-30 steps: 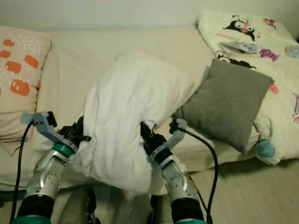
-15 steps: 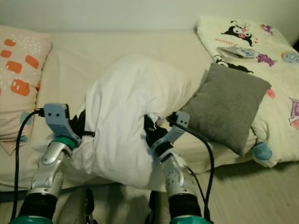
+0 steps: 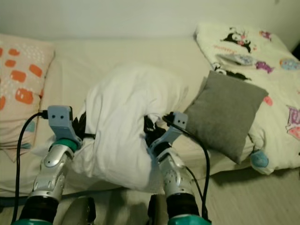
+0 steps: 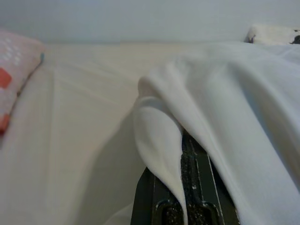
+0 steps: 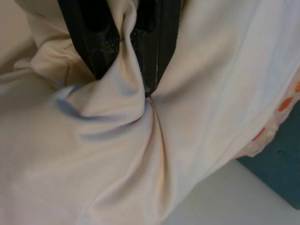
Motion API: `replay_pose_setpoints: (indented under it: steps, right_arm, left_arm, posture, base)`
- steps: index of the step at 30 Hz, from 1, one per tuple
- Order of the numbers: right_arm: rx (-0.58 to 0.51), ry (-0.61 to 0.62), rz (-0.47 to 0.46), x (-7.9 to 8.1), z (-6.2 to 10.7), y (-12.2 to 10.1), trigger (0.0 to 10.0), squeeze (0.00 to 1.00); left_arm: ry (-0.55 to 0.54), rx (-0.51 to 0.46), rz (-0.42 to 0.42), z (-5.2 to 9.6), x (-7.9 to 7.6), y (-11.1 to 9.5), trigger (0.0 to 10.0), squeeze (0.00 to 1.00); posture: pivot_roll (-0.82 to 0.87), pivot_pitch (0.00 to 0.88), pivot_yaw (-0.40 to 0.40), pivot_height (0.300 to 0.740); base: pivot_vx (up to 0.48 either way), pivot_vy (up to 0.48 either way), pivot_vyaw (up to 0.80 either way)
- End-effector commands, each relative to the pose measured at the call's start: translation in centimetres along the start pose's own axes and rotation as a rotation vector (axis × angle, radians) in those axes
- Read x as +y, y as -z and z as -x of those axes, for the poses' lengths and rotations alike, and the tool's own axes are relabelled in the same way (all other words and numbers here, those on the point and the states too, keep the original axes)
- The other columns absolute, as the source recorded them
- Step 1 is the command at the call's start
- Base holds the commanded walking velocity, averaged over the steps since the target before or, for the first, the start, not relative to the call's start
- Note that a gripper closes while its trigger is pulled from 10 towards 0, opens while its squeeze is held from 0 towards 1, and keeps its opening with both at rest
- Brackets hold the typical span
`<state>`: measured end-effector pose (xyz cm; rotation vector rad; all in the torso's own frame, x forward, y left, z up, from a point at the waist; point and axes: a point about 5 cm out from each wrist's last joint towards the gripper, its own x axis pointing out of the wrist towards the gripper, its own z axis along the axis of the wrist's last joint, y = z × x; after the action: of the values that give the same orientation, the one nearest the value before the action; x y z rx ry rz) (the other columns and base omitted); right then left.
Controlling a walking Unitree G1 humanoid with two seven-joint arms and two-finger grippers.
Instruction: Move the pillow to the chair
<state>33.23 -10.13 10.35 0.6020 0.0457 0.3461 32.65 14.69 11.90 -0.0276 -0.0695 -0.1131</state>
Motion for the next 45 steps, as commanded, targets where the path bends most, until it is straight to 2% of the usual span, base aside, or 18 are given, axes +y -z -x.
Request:
replay_pose_setpoints:
  steps: [1,8,10,24,29,32,34,35,37,39,40,42,44,45]
  right_arm:
    - [-0.018,-0.057,0.018,1.5,-0.9,-0.4,10.0,0.00]
    - [-0.015,-0.054,0.023,1.4,-0.8,-0.3,10.0,0.00]
    - [-0.017,-0.045,0.025,1.3,-0.6,0.0,10.0,0.00]
    - [-0.031,-0.009,-0.012,1.0,0.5,0.7,10.0,0.00]
    - [0.017,-0.009,0.073,0.8,0.5,1.1,10.0,0.00]
    - [-0.008,-0.019,0.069,1.0,0.3,0.8,10.0,0.00]
    - [-0.067,-0.023,0.071,1.7,-0.2,-0.6,10.0,0.00]
    - [-0.067,-0.023,0.071,1.7,-0.2,-0.6,10.0,0.00]
    - [-0.115,-0.037,0.083,2.3,-0.7,-1.9,10.0,0.00]
    - [-0.170,-0.066,0.096,3.2,-1.2,-3.5,10.0,0.00]
    - [-0.210,-0.082,0.106,3.7,-1.4,-4.6,10.0,0.00]
    - [-0.218,-0.084,0.108,3.7,-1.5,-4.8,10.0,0.00]
    - [-0.244,-0.102,0.110,4.2,-1.8,-5.6,10.0,0.00]
    - [-0.244,-0.102,0.110,4.2,-1.8,-5.6,10.0,0.00]
  left_arm:
    - [0.053,-0.015,-0.042,0.1,-1.2,-0.1,10.0,0.00]
    - [0.063,-0.014,-0.060,0.2,-1.5,0.0,10.0,0.00]
    - [0.076,-0.003,-0.076,0.5,-1.3,0.2,10.0,0.00]
    - [0.072,0.041,-0.126,0.9,0.1,0.8,10.0,0.00]
    - [0.066,0.043,-0.122,0.9,0.1,0.9,10.0,0.00]
    - [0.059,0.051,-0.122,0.8,0.0,1.0,10.0,0.00]
    - [0.022,0.018,-0.087,0.2,0.1,-0.1,10.0,0.00]
    - [0.022,0.018,-0.087,0.2,0.1,-0.1,10.0,0.00]
    - [0.006,-0.034,-0.078,-0.3,0.2,-1.5,10.0,0.00]
    - [0.001,-0.110,-0.070,-0.8,0.1,-3.5,10.0,0.00]
    - [-0.005,-0.172,-0.025,-1.1,-0.1,-5.3,10.0,0.00]
    - [-0.005,-0.187,-0.015,-1.2,-0.1,-5.8,10.0,0.00]
    - [0.032,-0.277,-0.023,-1.6,-1.0,-8.1,10.0,0.00]
    - [0.032,-0.277,-0.023,-1.6,-1.0,-8.1,10.0,0.00]
  posture:
    - [0.10,0.000,-0.014,0.693]
    - [0.10,0.000,-0.022,0.723]
    - [0.10,0.000,0.004,0.738]
    - [0.09,0.000,0.056,0.740]
    - [0.10,0.000,0.051,0.740]
    - [0.10,0.000,0.033,0.740]
    - [0.10,0.000,0.011,0.740]
    - [0.10,0.000,0.011,0.740]
    - [0.11,0.000,0.008,0.740]
    - [0.11,0.000,0.008,0.740]
    - [0.10,0.000,0.004,0.740]
    - [0.10,0.000,0.004,0.740]
    - [0.11,0.000,-0.005,0.740]
    - [0.11,0.000,-0.005,0.740]
  base:
    - [0.000,0.000,0.00]
    - [0.000,0.000,0.00]
    - [0.000,0.000,0.00]
    - [0.000,0.000,0.00]
    - [0.000,0.000,0.00]
    - [0.000,0.000,0.00]
    - [0.000,0.000,0.00]
    - [0.000,0.000,0.00]
    - [0.000,0.000,0.00]
    - [0.000,0.000,0.00]
    - [0.000,0.000,0.00]
    - [0.000,0.000,0.00]
    - [0.000,0.000,0.00]
    - [0.000,0.000,0.00]
